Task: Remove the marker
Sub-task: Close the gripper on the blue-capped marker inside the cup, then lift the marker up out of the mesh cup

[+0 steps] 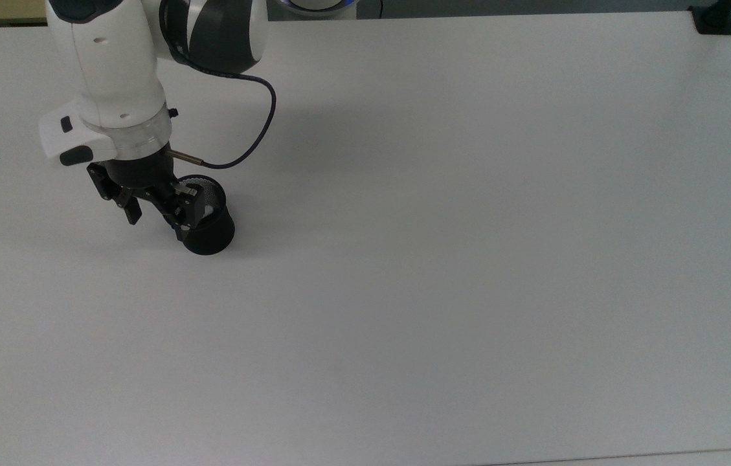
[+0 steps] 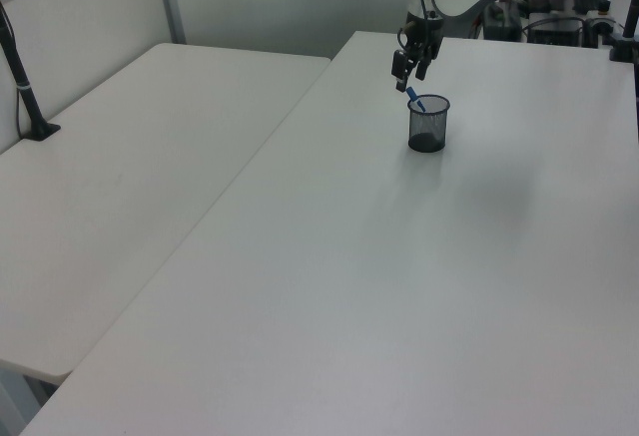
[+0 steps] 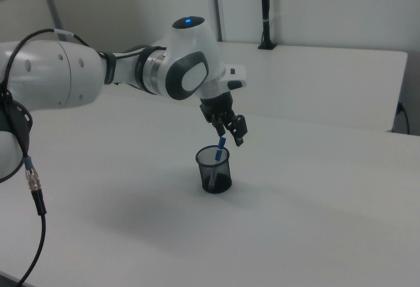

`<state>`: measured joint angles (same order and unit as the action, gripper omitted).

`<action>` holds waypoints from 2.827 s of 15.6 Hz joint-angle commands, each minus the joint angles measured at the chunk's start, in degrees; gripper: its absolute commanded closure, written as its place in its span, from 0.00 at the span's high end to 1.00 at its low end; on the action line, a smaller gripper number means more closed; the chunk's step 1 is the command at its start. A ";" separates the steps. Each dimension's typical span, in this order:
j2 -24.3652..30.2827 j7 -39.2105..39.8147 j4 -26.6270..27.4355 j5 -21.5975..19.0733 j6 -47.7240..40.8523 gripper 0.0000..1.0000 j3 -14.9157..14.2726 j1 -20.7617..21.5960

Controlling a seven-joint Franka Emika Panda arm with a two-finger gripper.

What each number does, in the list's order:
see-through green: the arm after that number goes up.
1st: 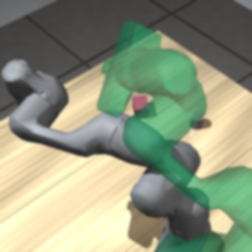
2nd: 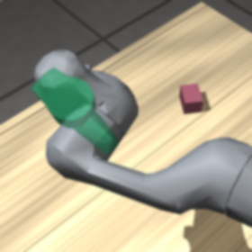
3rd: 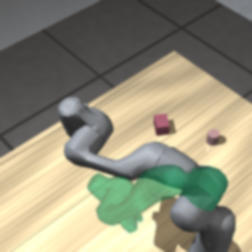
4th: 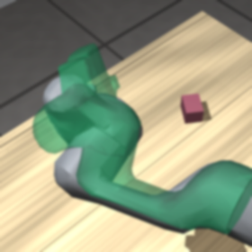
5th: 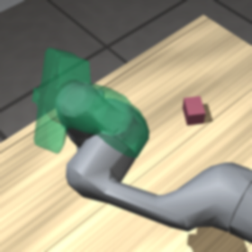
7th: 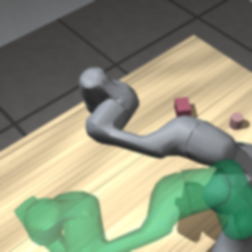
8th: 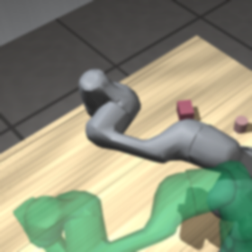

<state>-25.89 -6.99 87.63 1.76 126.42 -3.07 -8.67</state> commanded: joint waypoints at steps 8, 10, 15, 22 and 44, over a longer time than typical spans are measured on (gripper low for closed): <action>0.32 -0.84 0.52 -0.62 -3.27 0.81 0.17 0.76; 0.32 -0.40 0.52 -0.27 -4.68 0.70 0.17 0.76; 0.23 1.27 0.52 -0.26 -4.95 0.33 0.35 0.84; 0.49 1.27 0.43 -0.44 -5.21 0.11 0.43 0.76; 4.99 3.47 -0.80 -5.10 -30.61 0.12 2.81 7.69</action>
<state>-16.77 -4.98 86.75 -2.49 99.15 0.17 -4.44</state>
